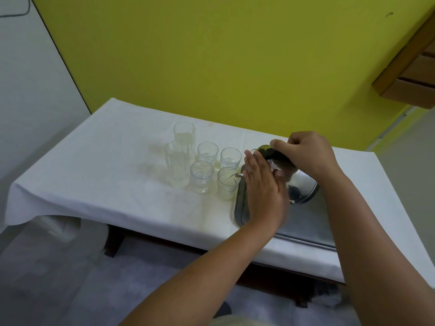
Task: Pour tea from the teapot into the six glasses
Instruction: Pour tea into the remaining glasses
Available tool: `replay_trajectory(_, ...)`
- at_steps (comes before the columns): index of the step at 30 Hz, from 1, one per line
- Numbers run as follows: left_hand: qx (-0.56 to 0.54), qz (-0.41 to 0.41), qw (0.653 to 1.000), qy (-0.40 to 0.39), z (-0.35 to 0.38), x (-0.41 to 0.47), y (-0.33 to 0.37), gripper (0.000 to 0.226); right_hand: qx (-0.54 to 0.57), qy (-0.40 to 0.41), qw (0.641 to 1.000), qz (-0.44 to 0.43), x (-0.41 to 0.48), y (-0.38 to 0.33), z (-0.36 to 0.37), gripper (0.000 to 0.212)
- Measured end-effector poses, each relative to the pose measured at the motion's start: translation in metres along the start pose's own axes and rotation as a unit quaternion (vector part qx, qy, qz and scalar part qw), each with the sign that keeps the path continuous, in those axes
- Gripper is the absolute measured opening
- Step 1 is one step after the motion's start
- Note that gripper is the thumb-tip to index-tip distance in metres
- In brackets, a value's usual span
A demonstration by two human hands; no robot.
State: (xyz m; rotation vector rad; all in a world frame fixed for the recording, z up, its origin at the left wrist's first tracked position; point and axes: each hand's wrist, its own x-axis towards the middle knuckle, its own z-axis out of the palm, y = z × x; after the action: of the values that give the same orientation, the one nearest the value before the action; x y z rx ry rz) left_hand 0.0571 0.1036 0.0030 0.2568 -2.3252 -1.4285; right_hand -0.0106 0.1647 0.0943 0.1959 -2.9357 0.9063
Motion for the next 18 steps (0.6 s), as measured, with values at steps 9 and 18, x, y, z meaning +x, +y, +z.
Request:
replay_trajectory(9,-0.001,-0.006,1.0,0.027,0.0025,-0.0017,-0.0069,0.059,-0.017,-0.016,1.0,-0.012,-0.0006,-0.0078,0.0045,0.047)
replay_trajectory(18,0.02,-0.004,1.0,0.016,0.0026,-0.0047,-0.011,0.06,-0.044,-0.021,0.998,-0.027,-0.0018,-0.0086,0.0029,0.044)
